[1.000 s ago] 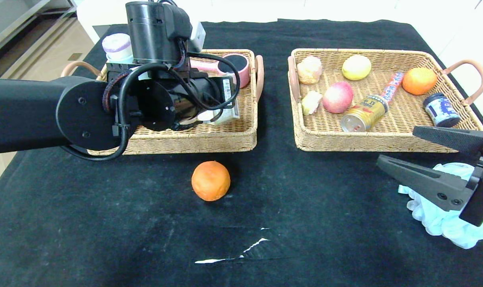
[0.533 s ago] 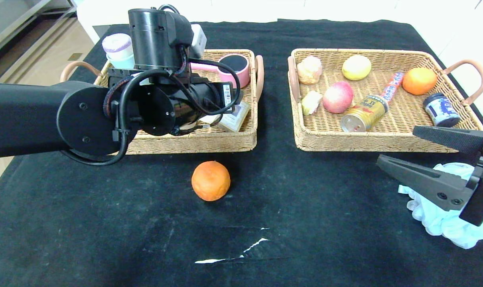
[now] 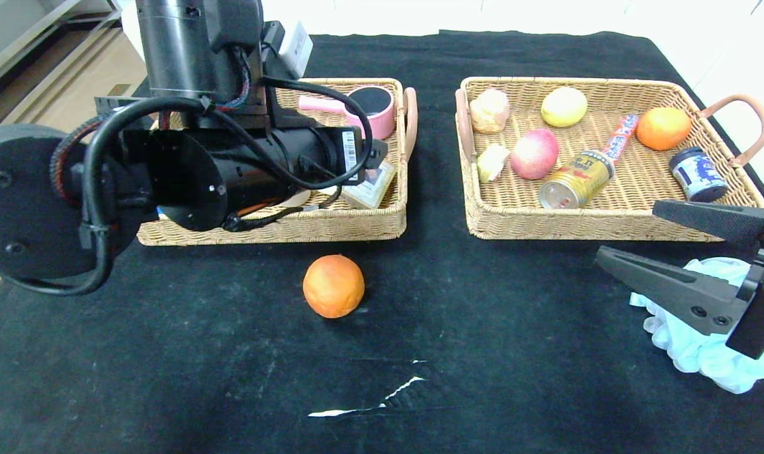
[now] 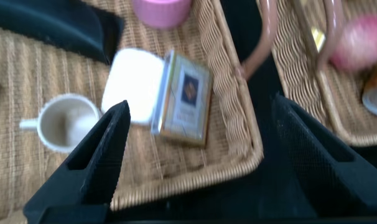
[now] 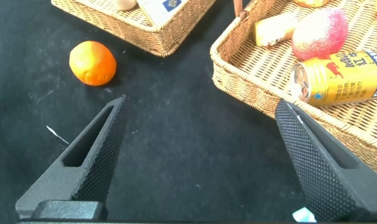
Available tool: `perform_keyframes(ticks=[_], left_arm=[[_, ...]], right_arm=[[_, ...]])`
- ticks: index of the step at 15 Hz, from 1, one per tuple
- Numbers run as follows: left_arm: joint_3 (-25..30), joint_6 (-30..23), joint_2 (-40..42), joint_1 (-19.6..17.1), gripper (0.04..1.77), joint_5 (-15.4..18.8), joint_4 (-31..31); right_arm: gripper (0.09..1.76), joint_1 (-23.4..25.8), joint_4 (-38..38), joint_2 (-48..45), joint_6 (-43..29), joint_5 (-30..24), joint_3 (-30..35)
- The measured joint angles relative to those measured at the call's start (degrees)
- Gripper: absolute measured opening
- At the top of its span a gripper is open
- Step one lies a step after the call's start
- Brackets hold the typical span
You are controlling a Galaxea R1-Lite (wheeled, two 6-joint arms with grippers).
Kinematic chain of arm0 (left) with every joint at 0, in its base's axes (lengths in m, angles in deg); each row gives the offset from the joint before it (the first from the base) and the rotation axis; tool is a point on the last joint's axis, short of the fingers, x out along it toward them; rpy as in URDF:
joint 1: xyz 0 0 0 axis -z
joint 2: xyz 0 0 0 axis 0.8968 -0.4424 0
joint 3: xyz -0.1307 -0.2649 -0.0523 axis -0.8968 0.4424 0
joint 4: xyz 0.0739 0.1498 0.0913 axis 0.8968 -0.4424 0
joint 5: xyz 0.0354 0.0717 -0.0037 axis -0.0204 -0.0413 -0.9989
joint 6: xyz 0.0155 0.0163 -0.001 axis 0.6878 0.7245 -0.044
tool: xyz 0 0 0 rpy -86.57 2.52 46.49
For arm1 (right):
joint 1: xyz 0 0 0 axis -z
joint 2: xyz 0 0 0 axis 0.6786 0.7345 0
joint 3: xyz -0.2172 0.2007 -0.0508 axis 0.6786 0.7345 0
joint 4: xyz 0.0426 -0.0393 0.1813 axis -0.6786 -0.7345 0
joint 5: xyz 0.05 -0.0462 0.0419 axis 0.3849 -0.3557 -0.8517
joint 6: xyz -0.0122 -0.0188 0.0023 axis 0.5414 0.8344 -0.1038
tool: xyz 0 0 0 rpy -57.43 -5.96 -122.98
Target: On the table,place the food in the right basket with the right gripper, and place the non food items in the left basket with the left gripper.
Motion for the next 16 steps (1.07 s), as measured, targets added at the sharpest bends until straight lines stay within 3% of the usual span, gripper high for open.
perform_keyframes(ticks=[3,7,16], left_arm=[[5.0,1.0,3.4,1.5,1.67,-2.4,-4.4],[9.7,0.8,6.5,2.0,1.69,-2.7,-12.1],[14.1,-2.2,5.9,4.2,1.7,-1.8,-12.7]], right_arm=[[1.71,0.0,-0.1,0.1,0.2,0.0,0.2],[1.71,0.0,0.0,0.4,0.5,0.1,0.4],[1.71,0.0,0.0,0.9,0.5,0.1,0.4]])
